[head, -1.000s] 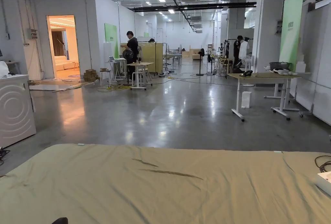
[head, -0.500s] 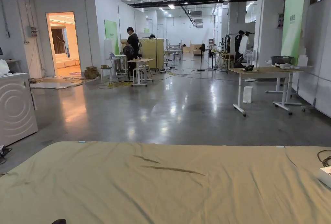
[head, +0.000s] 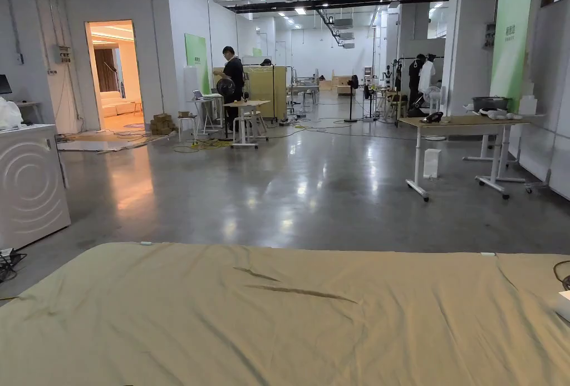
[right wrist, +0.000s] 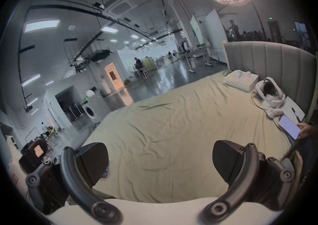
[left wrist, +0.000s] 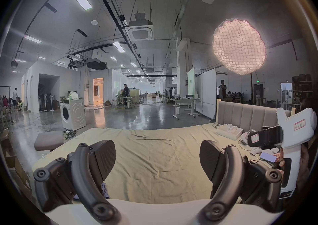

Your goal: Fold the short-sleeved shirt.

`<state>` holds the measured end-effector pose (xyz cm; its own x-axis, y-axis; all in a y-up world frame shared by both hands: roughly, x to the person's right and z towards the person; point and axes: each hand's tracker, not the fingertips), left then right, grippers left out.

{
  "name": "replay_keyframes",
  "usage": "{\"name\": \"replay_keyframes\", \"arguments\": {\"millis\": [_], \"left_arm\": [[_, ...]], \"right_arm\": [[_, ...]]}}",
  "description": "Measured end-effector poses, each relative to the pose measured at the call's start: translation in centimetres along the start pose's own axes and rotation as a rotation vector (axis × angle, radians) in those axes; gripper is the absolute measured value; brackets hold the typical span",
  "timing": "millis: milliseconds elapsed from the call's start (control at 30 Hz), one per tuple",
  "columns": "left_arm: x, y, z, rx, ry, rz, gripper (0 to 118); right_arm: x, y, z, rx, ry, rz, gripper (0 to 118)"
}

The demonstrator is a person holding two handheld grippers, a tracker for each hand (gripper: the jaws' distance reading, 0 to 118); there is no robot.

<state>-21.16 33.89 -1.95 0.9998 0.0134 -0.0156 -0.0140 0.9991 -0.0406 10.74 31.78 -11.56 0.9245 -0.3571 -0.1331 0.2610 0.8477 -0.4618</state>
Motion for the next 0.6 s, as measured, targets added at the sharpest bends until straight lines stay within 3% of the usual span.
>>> {"name": "replay_keyframes", "arguments": {"millis": [200,433,600], "left_arm": [[0.1,0.0,-0.1,0.0,-0.003,0.001,103],[0.0,0.0,0.0,0.003,0.001,0.006,103],[-0.1,0.0,0.0,0.005,-0.001,0.005,103]], "right_arm": [[0.7,-0.3,-0.7,-0.009,-0.046,-0.024,118],[1.5,-0.2,-0.4,0.0,-0.015,-0.046,118],[1.1,0.1,-0.2,0.021,-0.048,-0.019,117]]}}
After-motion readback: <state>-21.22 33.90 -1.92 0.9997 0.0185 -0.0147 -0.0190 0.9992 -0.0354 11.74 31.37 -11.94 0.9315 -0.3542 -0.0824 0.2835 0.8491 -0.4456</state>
